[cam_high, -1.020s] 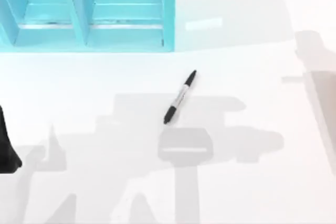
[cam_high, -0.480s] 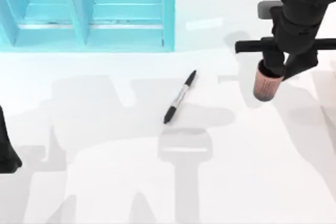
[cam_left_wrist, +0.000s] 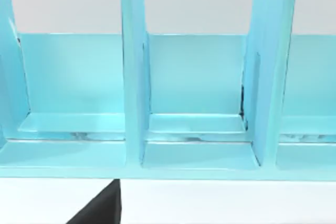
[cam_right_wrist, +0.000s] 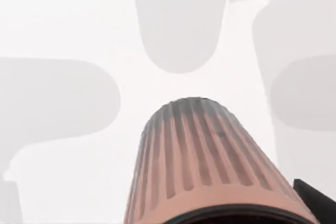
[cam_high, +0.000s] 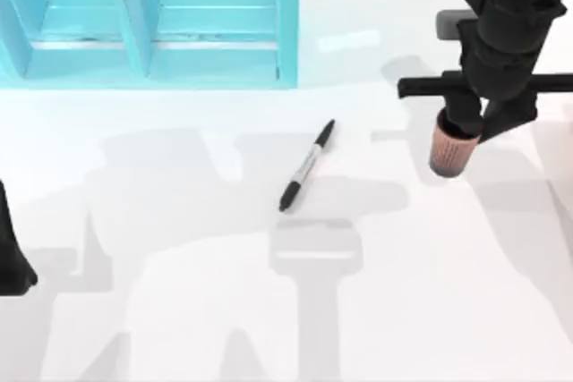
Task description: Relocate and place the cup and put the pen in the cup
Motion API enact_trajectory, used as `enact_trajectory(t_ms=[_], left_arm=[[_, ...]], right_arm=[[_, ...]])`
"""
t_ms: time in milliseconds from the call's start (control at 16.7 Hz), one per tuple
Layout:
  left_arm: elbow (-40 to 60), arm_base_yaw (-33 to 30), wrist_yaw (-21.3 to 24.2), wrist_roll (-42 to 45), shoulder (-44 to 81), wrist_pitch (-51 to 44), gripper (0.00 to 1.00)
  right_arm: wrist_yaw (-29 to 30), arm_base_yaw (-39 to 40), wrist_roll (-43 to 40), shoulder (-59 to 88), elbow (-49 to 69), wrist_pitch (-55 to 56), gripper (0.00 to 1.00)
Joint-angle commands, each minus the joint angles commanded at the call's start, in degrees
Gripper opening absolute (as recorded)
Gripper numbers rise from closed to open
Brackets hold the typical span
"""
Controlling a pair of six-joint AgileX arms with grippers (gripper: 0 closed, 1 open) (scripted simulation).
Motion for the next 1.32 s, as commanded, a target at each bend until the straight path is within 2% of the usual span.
enact_trajectory(t_ms=[300,540,1320], left_arm=[[0.00,0.00,0.00,0.00,0.00,0.00,1.00],[0.00,0.00,0.00,0.00,0.00,0.00,1.00],[0.00,0.00,0.00,0.00,0.00,0.00,1.00]], right_arm=[[-0.01,0.40,0.27,1.54,-4.49,5.90,0.00],[0.05,0.42,0.28,1.56,-4.73,6.34,0.00],[0.05,0.42,0.28,1.56,-4.73,6.34,0.98]])
